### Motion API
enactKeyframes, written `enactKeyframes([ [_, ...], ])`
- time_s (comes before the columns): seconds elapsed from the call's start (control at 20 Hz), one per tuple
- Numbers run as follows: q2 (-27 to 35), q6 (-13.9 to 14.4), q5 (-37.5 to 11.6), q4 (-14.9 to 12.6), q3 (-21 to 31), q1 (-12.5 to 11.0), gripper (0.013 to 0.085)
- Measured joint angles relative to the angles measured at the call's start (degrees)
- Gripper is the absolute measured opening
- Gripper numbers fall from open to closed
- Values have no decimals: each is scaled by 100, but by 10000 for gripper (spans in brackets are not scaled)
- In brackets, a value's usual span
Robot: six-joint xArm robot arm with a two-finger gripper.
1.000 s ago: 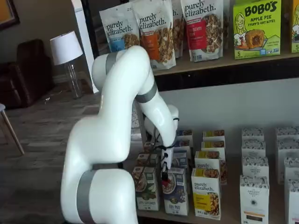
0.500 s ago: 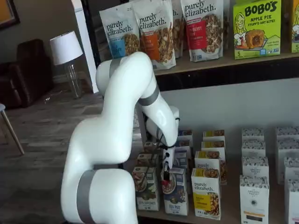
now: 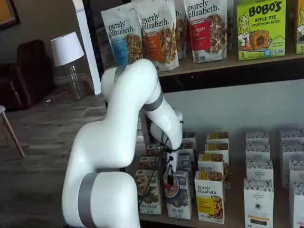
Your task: Pick up the blue and white box that is on the bottom shelf, the second box from the left
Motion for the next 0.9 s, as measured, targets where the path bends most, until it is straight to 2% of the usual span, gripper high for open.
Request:
enactKeyframes([
  [0.5,291,883,328,-1025,-373,-26,850],
  [0.9,399,1150,404,-1319,-471,-9,850],
])
